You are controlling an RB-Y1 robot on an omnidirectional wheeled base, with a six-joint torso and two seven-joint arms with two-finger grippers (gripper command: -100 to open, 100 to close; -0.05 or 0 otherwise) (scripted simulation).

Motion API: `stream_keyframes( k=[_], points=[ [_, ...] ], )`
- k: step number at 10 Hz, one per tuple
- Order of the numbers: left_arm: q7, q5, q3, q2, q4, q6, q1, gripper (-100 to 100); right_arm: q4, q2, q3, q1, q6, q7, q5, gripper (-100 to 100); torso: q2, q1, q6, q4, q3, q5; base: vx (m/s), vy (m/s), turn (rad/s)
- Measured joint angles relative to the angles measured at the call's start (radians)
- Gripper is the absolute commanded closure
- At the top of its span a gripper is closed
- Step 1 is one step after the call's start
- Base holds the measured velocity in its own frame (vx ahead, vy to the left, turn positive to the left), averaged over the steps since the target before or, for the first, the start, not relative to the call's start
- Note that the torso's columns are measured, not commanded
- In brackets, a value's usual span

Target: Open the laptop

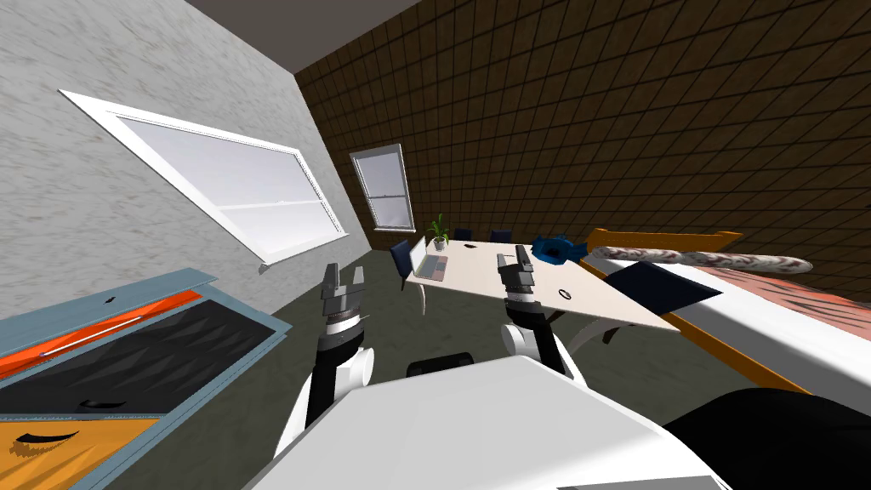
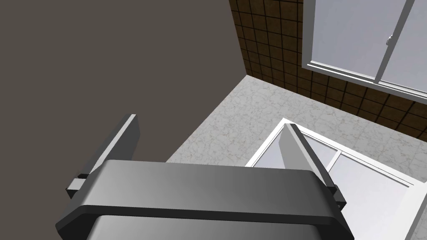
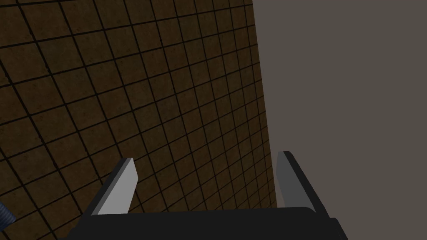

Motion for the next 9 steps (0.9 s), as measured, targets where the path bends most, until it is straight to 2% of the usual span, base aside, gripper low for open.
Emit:
stream_keyframes(
  k=[2,9],
  points=[
    [0.0,0.0,0.0,0.0,0.0,0.0,0.0,0,0.0,0.0,0.0,0.0,0.0,0.0,0.0,0,0.104,0.0,0.0,0.105,-0.209,0.0,0.0,0.0,0.0],
    [0.0,0.0,0.0,0.0,0.0,0.0,0.0,0,0.0,0.0,0.0,0.0,0.0,0.0,0.0,0,0.618,0.0,0.0,0.617,-1.234,0.0,0.0,0.0,0.0]
  ],
)
